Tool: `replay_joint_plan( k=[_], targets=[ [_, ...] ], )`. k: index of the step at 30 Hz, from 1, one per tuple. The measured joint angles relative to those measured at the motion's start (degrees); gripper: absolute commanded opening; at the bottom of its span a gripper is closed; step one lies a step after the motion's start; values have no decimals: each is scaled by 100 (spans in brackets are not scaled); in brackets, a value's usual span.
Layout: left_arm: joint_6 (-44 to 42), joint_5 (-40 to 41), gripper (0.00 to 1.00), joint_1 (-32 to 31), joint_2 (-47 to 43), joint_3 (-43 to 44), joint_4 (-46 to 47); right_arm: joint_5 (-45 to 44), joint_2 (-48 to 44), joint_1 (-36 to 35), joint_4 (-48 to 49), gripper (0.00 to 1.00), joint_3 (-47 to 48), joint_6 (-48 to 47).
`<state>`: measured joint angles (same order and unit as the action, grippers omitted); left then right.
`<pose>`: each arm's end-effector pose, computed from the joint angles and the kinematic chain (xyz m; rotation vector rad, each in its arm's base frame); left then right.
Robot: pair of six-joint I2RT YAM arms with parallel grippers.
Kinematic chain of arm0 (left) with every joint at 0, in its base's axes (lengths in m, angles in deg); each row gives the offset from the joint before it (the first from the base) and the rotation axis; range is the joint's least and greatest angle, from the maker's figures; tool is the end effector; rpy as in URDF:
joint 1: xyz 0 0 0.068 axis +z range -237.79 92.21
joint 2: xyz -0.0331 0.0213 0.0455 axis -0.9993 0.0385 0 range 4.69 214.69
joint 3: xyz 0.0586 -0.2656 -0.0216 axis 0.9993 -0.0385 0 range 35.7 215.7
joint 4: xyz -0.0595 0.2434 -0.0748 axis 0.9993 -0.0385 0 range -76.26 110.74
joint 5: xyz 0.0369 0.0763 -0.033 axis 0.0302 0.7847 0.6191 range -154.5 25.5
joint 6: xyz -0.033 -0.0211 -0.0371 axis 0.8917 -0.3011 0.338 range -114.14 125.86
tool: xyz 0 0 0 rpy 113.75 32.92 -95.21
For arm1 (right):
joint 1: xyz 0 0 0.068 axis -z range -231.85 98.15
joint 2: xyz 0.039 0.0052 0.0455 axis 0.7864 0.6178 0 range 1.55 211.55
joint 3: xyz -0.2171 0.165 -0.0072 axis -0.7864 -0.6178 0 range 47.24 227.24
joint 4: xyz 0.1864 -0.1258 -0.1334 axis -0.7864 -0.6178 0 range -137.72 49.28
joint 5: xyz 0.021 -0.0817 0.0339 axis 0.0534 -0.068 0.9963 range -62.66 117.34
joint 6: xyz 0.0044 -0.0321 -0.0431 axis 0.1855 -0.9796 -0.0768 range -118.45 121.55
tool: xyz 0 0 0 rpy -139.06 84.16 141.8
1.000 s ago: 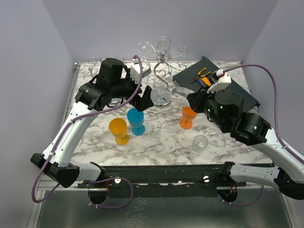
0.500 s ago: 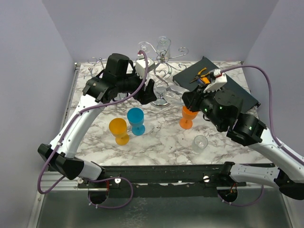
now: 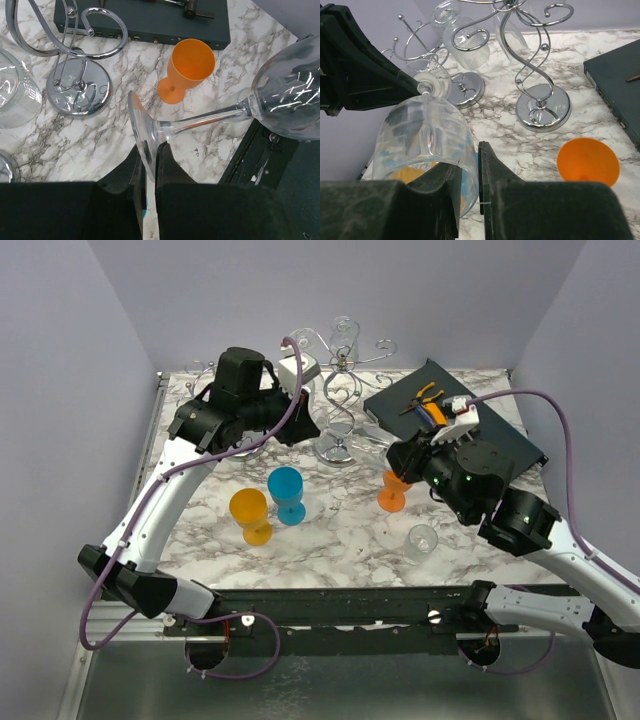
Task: Place the wine glass upside down on the wine glass rack
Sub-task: Turn the wine glass upside down at the wine rack.
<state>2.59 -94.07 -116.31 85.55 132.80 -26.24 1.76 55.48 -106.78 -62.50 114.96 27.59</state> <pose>0.2436 -0.1523 0.4467 0.8818 1.9412 -0.8051 0.1236 0.1493 0.4287 -0.0996 1.7396 0.6698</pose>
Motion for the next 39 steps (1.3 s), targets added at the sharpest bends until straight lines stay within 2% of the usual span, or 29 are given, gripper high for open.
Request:
replay_joint_plan(
  k=[4,7,10,18,23,25,27,31,39],
  targets=[
    [-225,72,0,-4,0,79,-9,109,-39,0,-109,44,-129,105],
    [-793,400,0,2,-17,271,107,245,-96,-7,-269,64,-376,289],
    [-1478,546,0,-24,-63,291,122,380,-188,-11,-516,76,-560,444],
    [-3211,647,0,-107,-247,212,114,608,-479,-15,-1110,85,-645,599],
    [-4323,562,0,-184,-745,-251,234,804,-474,-15,-1165,89,-420,380],
    [-4763,437,0,-219,-1005,-546,415,973,-387,-15,-1043,91,-306,260],
    [-5335,271,0,-280,-1456,-1143,791,1224,-208,-13,-791,99,-258,133],
    [-6116,61,0,-459,-2079,-1869,1213,1790,262,-15,-79,100,-254,-136],
    [-7005,-136,0,-570,-2361,-2175,1755,3082,1220,-15,957,100,-398,-713]
  ],
)
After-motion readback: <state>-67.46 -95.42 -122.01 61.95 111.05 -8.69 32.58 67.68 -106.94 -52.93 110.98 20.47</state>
